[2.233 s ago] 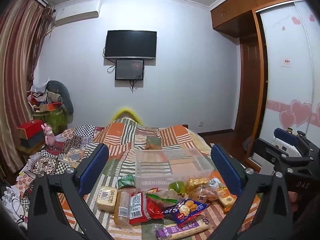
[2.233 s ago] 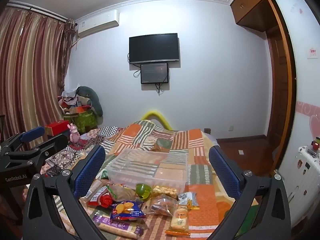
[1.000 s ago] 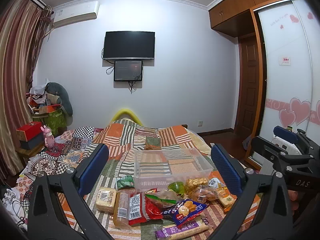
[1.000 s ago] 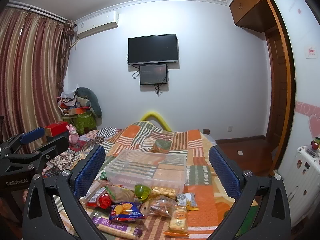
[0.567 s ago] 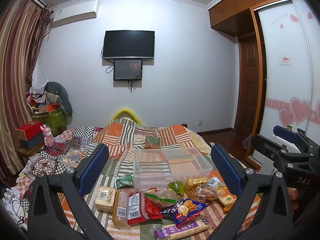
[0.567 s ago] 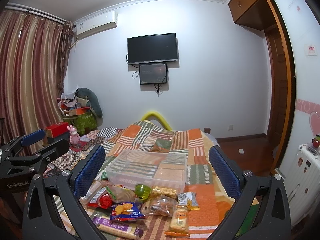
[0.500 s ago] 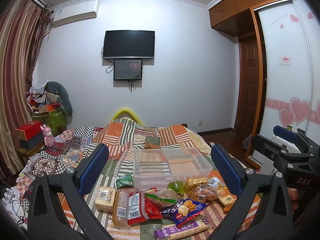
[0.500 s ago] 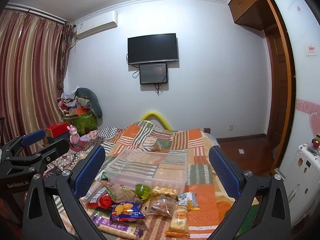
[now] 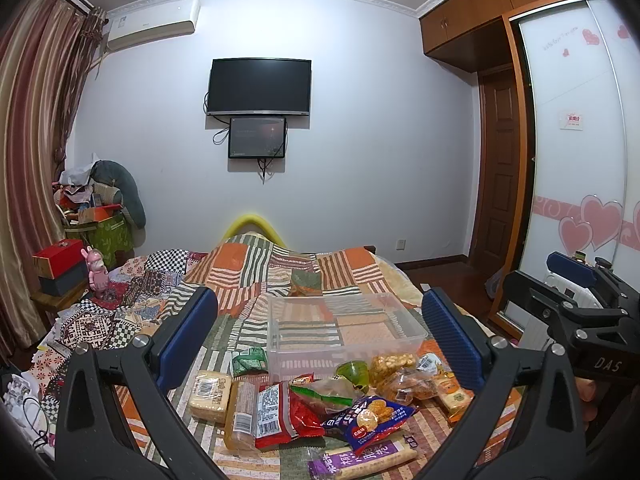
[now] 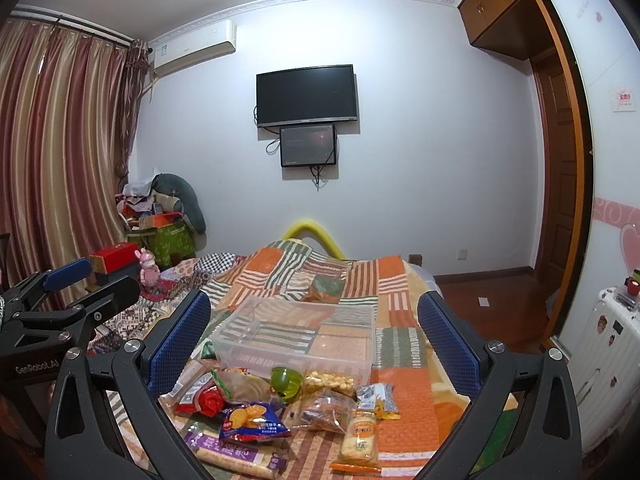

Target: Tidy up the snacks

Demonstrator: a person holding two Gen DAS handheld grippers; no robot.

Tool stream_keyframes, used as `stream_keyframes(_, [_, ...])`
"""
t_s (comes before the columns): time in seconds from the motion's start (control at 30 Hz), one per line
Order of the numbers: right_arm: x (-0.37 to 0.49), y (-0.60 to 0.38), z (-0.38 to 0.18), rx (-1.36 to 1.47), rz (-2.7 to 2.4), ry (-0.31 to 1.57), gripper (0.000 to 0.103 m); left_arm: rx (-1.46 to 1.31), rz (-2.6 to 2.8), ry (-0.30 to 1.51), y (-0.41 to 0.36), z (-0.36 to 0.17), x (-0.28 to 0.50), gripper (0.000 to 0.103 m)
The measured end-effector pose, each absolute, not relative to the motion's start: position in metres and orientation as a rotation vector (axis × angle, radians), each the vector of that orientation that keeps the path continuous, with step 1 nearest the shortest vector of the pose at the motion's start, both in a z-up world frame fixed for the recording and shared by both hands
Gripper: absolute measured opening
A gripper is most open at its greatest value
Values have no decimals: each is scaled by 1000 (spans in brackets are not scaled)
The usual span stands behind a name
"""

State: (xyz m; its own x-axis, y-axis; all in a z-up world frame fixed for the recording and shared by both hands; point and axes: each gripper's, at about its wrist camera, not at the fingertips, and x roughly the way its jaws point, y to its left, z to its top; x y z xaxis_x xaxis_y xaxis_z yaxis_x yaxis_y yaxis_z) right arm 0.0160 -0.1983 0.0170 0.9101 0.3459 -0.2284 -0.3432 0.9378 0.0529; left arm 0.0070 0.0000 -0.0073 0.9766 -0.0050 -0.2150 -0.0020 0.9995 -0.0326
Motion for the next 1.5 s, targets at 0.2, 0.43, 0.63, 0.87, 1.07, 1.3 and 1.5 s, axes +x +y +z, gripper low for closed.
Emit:
stream_keyframes(0.2, [23,-198,10,25,379,266,103,-41,-9,219,5,-14,13,103])
stream_keyframes(0.43, [40,-205,-5,16,363,324,101,-29,-8,283,22,-26,31,95])
stream_keyframes(0.63, [61,-217,-24,39,348,418,93,-18,-23,418,43,-46,60,80])
stream_keyframes(0.87, [86,-230,-46,45,330,535,78,-17,13,556,76,-72,91,74])
stream_keyframes(1.07, [100,-235,-67,22,313,633,71,-14,53,659,110,-98,116,72])
stream_keyframes(1.3, [113,-238,-95,7,302,752,61,-24,79,797,125,-146,139,72])
stream_keyframes(1.5, [116,-238,-109,15,310,824,60,-20,106,855,137,-173,158,72])
